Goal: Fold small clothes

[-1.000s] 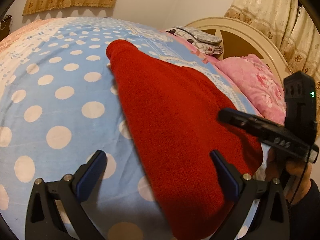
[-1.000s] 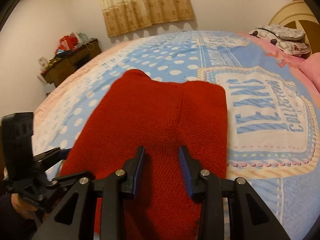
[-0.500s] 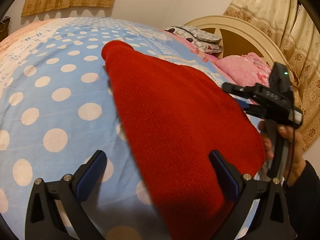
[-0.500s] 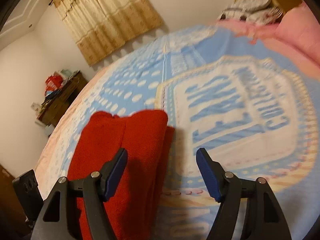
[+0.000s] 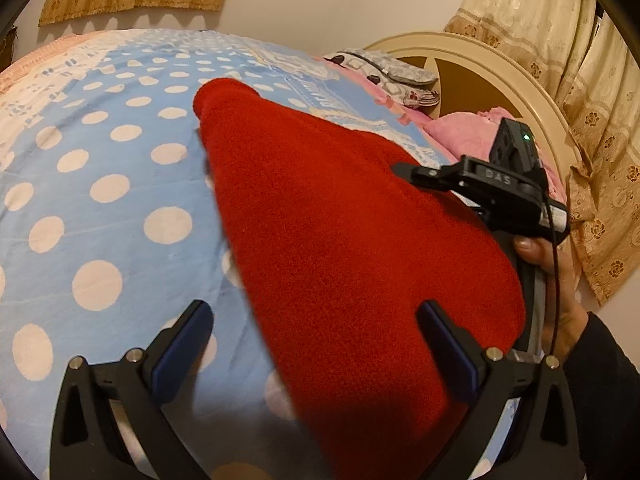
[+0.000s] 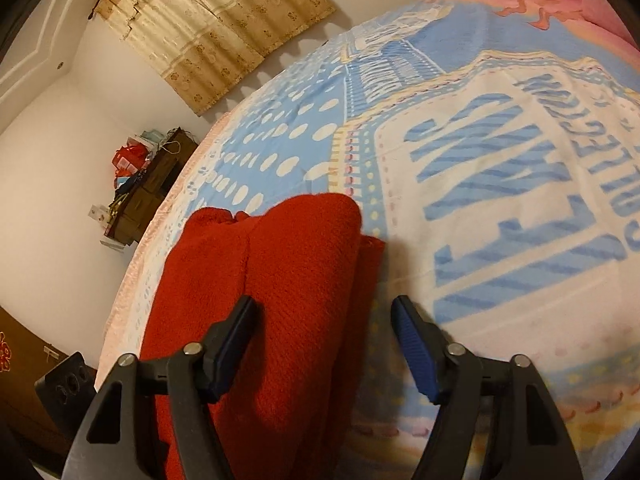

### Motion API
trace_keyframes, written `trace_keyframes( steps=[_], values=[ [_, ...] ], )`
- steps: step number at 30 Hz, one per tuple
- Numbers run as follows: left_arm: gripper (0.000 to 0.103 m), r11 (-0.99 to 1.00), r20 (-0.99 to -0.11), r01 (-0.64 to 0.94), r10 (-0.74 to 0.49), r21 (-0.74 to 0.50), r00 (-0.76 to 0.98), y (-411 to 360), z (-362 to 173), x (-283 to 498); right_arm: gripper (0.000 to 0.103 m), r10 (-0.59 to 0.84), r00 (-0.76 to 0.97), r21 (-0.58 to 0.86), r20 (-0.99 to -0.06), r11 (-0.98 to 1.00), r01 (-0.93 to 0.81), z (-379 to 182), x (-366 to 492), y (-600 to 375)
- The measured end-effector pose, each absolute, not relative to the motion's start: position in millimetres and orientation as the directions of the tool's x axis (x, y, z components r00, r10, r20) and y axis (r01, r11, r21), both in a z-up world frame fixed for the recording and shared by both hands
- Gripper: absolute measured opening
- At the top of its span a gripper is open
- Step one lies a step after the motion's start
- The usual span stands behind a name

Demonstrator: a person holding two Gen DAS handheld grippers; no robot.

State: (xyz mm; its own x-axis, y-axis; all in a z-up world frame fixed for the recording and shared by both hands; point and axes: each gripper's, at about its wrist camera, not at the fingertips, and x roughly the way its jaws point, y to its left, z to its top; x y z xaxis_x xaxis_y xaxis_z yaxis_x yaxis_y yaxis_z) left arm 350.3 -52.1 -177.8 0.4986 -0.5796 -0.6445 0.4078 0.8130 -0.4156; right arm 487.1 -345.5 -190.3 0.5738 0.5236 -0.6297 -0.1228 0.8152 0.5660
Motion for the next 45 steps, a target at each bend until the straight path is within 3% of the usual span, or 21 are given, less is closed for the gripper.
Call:
trace_keyframes(
  steps=[3,12,16,18,24,30,45],
  values=[
    [0.103,0.809,-0.641,0.407,-0.586,-0.425,0.496,-51,-178,350,0.05,0.551,0.562,0.58,-0.617,0.801,-0.149,-191,489,-338],
    [0.103,0.794,-0.631,0.412,-0.607,-0.448,0.484,-50,-178,352,0.031,0.57,0.558,0.578,-0.603,0.795,-0.187,-194,492,-330],
    [0.095,0.78,-0.619,0.424,-0.624,-0.46,0.477,-49,-176,351,0.029,0.559,0.565,0.549,-0.607,0.809,-0.21,-188,490,-323],
    [0.074,0.757,-0.608,0.445,-0.651,-0.479,0.454,-51,-176,349,0.028,0.547,0.573,0.539,-0.61,0.817,-0.207,-185,488,-321],
    [0.052,0.744,-0.595,0.429,-0.668,-0.512,0.447,-48,-171,345,0.027,0.519,0.598,0.534,-0.61,0.828,-0.173,-179,475,-323],
    [0.044,0.764,-0.616,0.421,-0.645,-0.49,0.452,-47,-161,330,0.026,0.515,0.623,0.533,-0.589,0.827,-0.18,-161,453,-323],
    [0.043,0.797,-0.646,0.455,-0.595,-0.397,0.478,-20,-144,259,0.026,0.549,0.649,0.567,-0.527,0.796,-0.213,-149,364,-296]
  ],
)
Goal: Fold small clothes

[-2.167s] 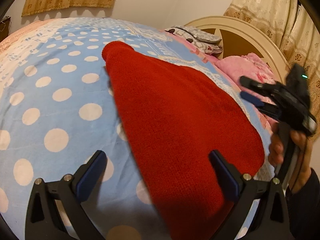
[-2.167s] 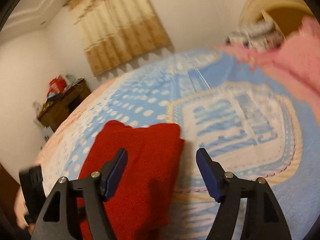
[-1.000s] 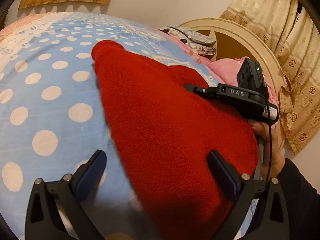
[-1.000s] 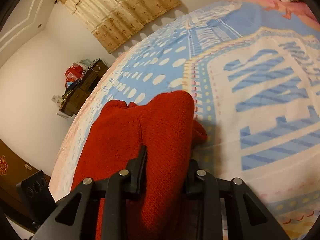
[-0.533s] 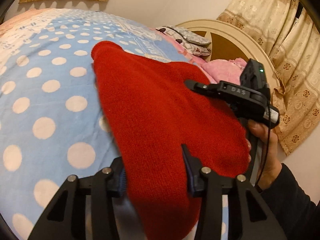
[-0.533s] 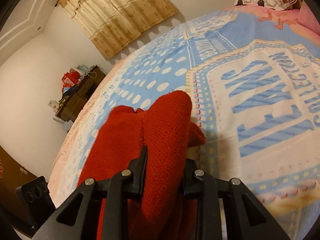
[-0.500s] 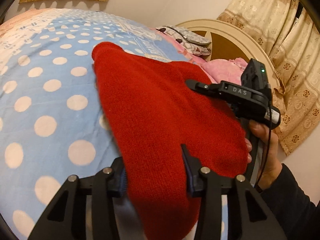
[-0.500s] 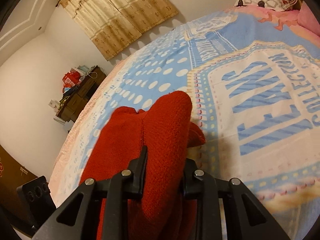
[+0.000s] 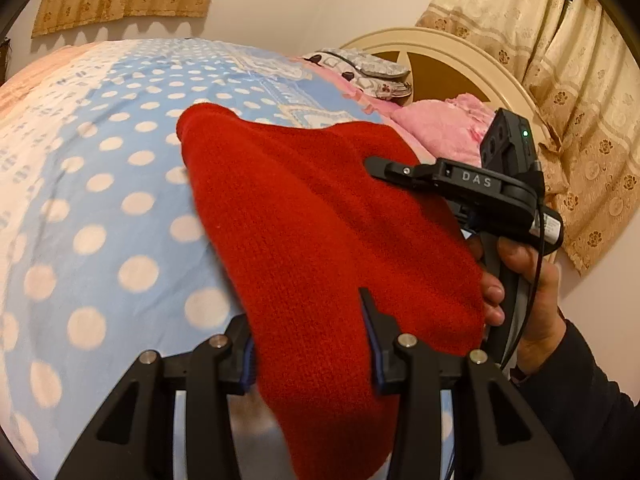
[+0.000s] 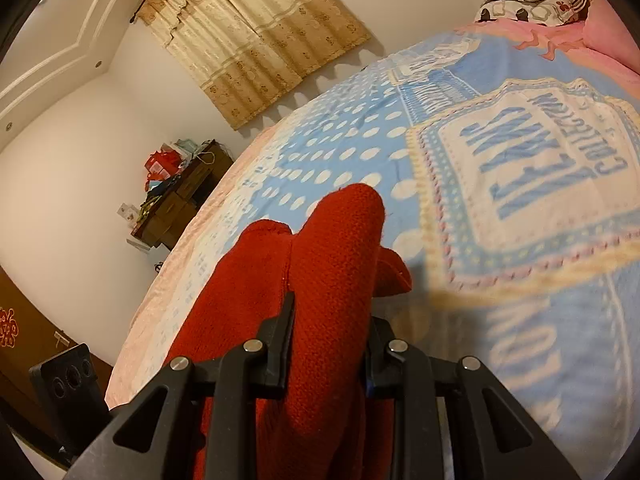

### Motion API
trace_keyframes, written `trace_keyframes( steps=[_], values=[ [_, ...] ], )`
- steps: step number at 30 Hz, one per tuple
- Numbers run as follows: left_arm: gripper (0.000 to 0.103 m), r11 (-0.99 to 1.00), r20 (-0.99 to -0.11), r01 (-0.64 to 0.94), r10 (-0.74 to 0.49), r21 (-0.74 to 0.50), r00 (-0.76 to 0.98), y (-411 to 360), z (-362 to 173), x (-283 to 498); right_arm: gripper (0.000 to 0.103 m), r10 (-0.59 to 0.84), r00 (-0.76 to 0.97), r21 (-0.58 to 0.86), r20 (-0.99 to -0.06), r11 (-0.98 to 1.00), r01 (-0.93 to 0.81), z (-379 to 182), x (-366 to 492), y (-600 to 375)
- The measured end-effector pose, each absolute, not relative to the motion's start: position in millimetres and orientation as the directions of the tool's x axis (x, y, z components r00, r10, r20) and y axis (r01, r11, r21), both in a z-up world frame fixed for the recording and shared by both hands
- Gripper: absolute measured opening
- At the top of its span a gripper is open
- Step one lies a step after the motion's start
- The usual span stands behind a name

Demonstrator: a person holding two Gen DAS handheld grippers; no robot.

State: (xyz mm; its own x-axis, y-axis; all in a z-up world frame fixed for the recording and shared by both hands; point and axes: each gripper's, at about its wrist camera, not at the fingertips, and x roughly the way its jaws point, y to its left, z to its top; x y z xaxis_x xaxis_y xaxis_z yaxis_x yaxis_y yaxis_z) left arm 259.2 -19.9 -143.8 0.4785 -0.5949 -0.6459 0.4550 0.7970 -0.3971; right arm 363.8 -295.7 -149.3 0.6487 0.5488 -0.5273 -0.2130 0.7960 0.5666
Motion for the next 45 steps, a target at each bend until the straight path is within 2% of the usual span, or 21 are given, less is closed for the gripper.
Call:
trace_keyframes(
  steps=[18,45],
  values=[
    [0.043,0.831,-0.633,0.368,-0.557,-0.418,0.538,45,-141,208,0.026,0.6,0.602,0.54,-0.526,0.783,-0.308,-144,315,-208],
    [0.043,0.917,-0.628,0.16,-0.37,-0.365,0.685,158,-136,160,0.026,0.738,0.418,0.545,-0.529,0.673,-0.499,-136,328,-39]
  ],
)
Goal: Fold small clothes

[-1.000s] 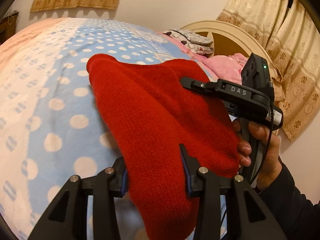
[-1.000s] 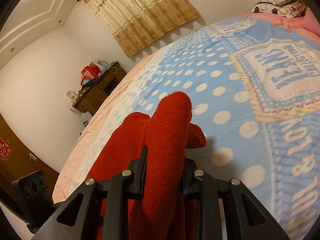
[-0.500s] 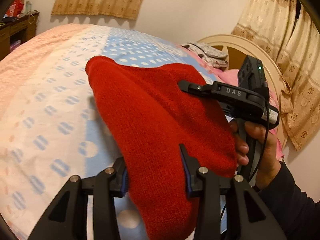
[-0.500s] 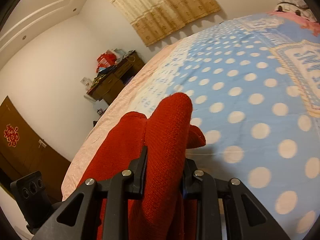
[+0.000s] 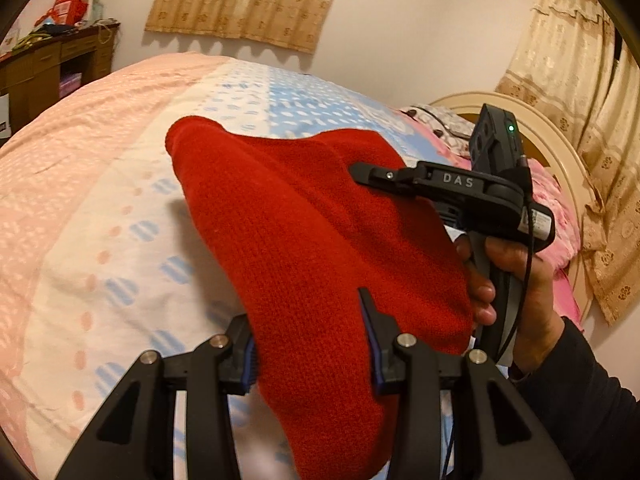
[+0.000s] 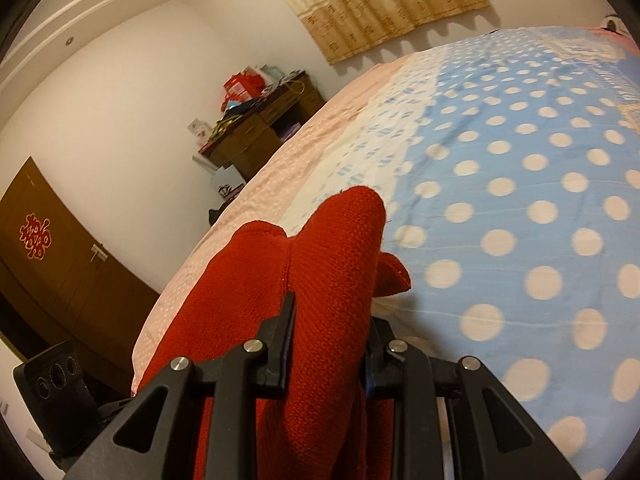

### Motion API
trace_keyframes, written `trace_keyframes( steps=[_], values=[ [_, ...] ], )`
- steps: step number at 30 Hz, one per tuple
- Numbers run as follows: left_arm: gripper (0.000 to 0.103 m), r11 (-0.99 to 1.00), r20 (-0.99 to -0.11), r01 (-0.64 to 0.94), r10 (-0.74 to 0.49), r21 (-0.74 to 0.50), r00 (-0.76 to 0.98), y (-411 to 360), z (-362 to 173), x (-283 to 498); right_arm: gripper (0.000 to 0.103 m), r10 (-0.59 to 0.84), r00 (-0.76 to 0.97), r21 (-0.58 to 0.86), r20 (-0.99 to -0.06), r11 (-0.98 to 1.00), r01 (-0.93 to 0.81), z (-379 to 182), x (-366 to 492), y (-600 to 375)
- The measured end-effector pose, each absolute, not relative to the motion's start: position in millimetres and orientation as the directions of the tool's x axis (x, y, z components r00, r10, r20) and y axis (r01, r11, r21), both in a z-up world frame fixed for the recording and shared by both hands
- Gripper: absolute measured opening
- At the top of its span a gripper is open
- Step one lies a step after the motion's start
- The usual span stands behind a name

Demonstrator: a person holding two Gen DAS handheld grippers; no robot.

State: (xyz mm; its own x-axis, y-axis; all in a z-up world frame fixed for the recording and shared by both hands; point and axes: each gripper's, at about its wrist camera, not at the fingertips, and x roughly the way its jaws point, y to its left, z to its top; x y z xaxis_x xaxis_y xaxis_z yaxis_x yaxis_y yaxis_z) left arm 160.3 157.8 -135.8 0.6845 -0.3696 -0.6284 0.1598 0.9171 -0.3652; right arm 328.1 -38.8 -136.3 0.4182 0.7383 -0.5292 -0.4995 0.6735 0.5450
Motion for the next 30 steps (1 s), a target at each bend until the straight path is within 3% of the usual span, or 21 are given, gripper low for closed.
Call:
trace_keyframes(
  steps=[19,30],
  values=[
    [0.043,0.931,-0.683,0.073,-0.315,-0.358,0.659,196,-174,151,0.026,0.744,0.308,0.553,-0.593,0.654,-0.516,-173,342,29],
    [0.055,0.926,-0.687,0.051,-0.314,-0.375,0.655,203,-179,143,0.028,0.699,0.311,0.506,-0.644,0.693,-0.513,-186,348,32]
  ],
)
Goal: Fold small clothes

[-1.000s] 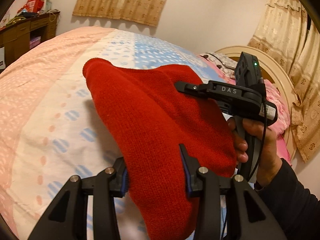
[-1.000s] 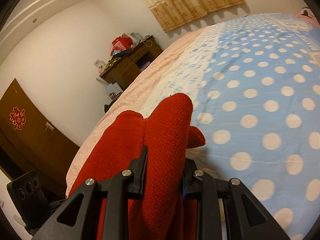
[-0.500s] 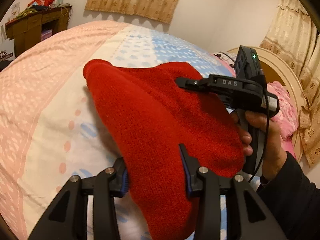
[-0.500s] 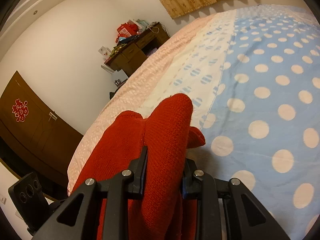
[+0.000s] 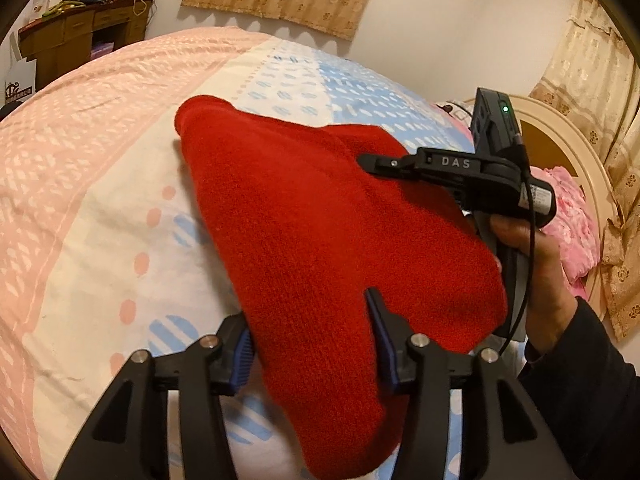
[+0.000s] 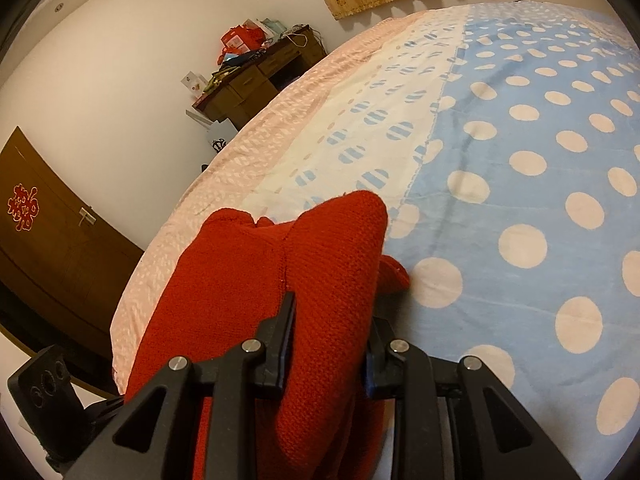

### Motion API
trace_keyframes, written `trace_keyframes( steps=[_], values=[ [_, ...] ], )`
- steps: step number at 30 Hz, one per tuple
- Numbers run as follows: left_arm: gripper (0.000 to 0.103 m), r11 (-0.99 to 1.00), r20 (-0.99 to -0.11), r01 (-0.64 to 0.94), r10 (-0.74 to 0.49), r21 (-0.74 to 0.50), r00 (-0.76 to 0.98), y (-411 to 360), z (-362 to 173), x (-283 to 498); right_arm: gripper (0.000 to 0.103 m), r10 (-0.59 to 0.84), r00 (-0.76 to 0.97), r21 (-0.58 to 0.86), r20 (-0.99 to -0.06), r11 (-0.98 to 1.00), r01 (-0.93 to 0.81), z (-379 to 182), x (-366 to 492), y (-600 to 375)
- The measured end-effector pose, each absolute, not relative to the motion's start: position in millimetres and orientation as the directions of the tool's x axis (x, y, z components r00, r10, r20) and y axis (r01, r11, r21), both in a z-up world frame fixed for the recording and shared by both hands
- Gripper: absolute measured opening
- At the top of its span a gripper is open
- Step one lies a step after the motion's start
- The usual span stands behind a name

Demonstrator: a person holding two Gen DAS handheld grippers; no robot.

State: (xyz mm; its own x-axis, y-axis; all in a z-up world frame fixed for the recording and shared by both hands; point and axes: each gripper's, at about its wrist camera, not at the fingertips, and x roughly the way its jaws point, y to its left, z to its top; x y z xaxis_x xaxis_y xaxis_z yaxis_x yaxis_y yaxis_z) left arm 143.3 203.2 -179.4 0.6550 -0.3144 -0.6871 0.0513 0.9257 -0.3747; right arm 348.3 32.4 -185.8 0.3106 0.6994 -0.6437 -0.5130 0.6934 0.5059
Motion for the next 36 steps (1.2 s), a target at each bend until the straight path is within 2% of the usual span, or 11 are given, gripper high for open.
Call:
trace_keyframes(
  steps=[16,20,21,22,24,25,28,30,32,35,36],
  values=[
    [0.06,0.942,-0.694,0.045,-0.276,-0.332,0.665,203,-177,138,0.029,0.67,0.325,0.477,-0.668,0.72,-0.505,-191,349,31],
    [0.06,0.945,-0.686,0.03,-0.257,-0.325,0.681,205,-163,135,0.035,0.643,0.354,0.438,-0.679,0.742,-0.507,-189,346,31],
    [0.059,0.946,-0.673,0.022,-0.247,-0.324,0.697,208,-157,133,0.04,0.637,0.365,0.428,-0.679,0.747,-0.508,-187,345,30],
    [0.059,0.949,-0.644,0.011,-0.221,-0.314,0.732,212,-147,128,0.041,0.626,0.382,0.418,-0.68,0.758,-0.5,-184,343,28],
    [0.074,0.96,-0.613,-0.018,-0.165,-0.281,0.773,219,-134,125,0.041,0.62,0.418,0.408,-0.664,0.769,-0.493,-174,338,21],
    [0.077,0.963,-0.608,-0.03,-0.145,-0.268,0.781,221,-131,126,0.041,0.615,0.442,0.4,-0.653,0.776,-0.487,-168,335,17],
    [0.078,0.971,-0.631,-0.052,-0.111,-0.234,0.768,224,-135,136,0.042,0.613,0.509,0.365,-0.604,0.78,-0.508,-142,315,7],
    [0.078,0.971,-0.659,-0.068,-0.103,-0.228,0.745,224,-145,145,0.051,0.648,0.519,0.365,-0.557,0.753,-0.548,-126,294,4],
    [0.078,0.97,-0.68,-0.08,-0.101,-0.231,0.727,225,-157,150,0.055,0.711,0.471,0.395,-0.522,0.691,-0.606,-120,273,4],
    [0.08,0.961,-0.684,-0.098,-0.111,-0.259,0.721,229,-166,148,0.055,0.737,0.384,0.42,-0.556,0.649,-0.634,-133,257,12],
    [0.083,0.958,-0.683,-0.103,-0.113,-0.267,0.721,231,-168,148,0.055,0.72,0.369,0.418,-0.587,0.661,-0.624,-142,255,14]
  ],
)
